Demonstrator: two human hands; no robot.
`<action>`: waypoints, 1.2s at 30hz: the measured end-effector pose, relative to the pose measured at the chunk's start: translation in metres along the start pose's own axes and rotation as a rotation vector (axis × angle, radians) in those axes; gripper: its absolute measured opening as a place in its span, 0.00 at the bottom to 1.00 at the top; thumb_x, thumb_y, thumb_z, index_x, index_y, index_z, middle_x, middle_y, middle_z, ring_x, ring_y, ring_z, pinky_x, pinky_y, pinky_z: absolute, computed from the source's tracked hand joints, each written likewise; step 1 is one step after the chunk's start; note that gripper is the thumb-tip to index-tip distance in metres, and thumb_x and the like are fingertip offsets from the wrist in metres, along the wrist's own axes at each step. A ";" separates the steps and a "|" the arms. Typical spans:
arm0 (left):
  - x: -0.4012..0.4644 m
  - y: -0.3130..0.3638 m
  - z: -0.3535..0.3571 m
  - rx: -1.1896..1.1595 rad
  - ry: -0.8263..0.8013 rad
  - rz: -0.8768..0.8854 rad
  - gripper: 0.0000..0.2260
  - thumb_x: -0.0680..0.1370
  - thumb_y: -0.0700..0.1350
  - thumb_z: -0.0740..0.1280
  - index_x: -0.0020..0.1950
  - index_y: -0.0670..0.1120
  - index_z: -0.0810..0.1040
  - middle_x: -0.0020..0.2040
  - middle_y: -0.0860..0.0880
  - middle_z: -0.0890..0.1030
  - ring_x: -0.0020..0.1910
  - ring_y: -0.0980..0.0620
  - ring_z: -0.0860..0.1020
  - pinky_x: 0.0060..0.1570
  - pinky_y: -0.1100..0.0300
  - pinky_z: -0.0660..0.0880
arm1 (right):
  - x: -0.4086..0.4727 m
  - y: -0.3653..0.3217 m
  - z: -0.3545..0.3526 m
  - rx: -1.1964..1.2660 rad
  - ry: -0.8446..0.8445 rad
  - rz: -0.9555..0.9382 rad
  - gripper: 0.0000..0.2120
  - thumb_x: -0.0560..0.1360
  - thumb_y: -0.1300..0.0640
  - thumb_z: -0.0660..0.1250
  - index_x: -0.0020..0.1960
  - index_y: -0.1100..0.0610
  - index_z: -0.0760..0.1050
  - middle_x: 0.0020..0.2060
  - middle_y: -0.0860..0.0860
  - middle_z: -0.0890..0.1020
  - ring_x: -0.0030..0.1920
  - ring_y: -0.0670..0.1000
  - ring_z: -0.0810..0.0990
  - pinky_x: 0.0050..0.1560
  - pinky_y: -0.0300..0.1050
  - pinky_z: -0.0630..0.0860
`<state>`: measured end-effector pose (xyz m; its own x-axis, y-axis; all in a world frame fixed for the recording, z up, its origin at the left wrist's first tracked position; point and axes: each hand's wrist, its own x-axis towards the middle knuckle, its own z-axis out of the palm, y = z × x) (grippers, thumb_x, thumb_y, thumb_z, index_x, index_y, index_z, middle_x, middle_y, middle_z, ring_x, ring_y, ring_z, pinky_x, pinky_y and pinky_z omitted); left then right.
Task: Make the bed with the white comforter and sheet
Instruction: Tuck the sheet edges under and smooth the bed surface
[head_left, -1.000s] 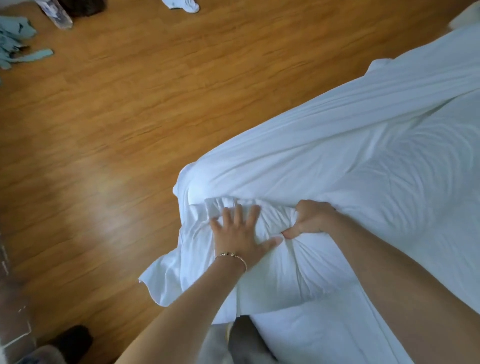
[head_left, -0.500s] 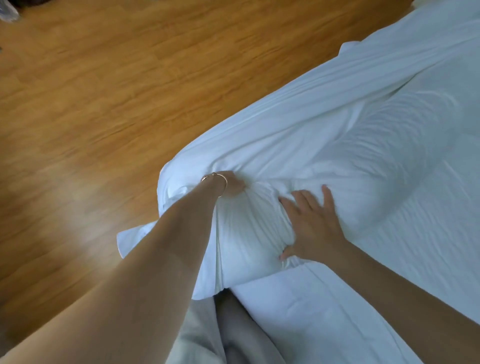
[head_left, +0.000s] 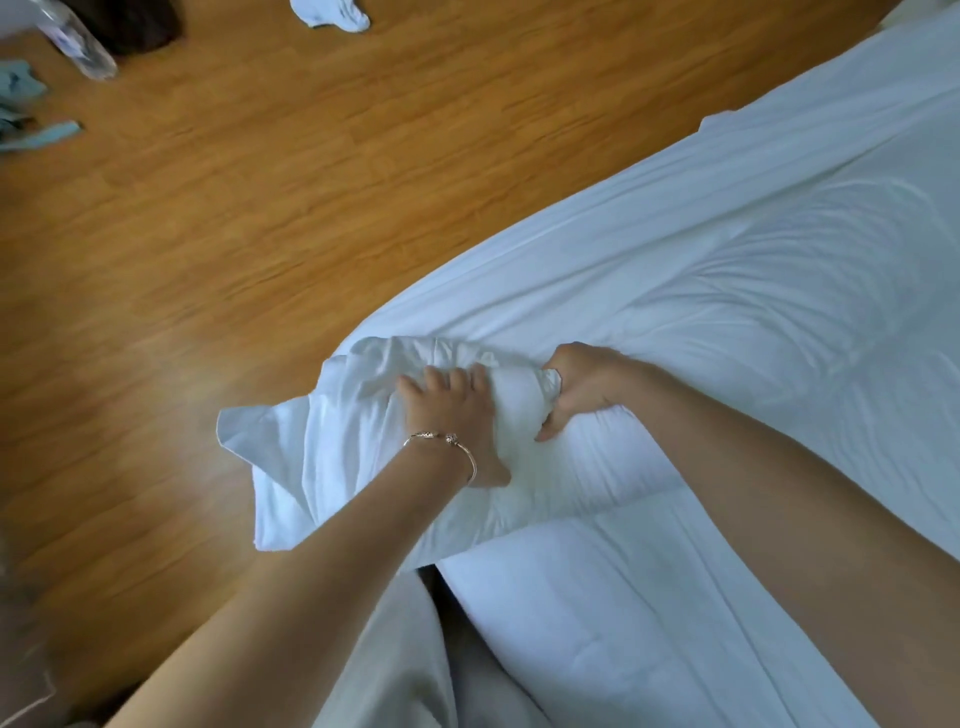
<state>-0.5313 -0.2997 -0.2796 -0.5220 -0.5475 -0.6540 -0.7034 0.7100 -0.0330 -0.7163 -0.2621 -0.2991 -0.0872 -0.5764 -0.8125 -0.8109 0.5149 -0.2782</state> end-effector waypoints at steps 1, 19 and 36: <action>0.008 0.000 0.002 -0.002 0.066 0.031 0.43 0.65 0.63 0.68 0.72 0.44 0.58 0.65 0.46 0.69 0.63 0.42 0.68 0.60 0.45 0.62 | 0.001 -0.001 -0.003 -0.005 0.016 -0.007 0.26 0.49 0.36 0.81 0.40 0.50 0.82 0.35 0.45 0.84 0.39 0.49 0.82 0.37 0.41 0.73; 0.138 -0.074 -0.062 -0.608 -0.448 0.129 0.06 0.61 0.42 0.71 0.35 0.45 0.78 0.32 0.48 0.78 0.29 0.49 0.76 0.28 0.65 0.70 | 0.027 0.008 -0.014 -0.297 0.757 -0.043 0.36 0.62 0.19 0.55 0.46 0.48 0.80 0.38 0.44 0.80 0.43 0.51 0.79 0.51 0.49 0.64; 0.287 -0.044 -0.061 -0.968 -0.020 0.204 0.14 0.81 0.46 0.58 0.66 0.50 0.74 0.64 0.50 0.74 0.65 0.49 0.69 0.61 0.61 0.66 | 0.088 0.013 -0.049 -0.168 0.733 -0.004 0.27 0.67 0.26 0.58 0.36 0.48 0.80 0.33 0.43 0.81 0.39 0.47 0.79 0.44 0.47 0.69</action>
<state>-0.6800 -0.5156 -0.4197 -0.6754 -0.4410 -0.5911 -0.6963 0.1171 0.7082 -0.7629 -0.3376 -0.3486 -0.3995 -0.8830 -0.2463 -0.8843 0.4420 -0.1504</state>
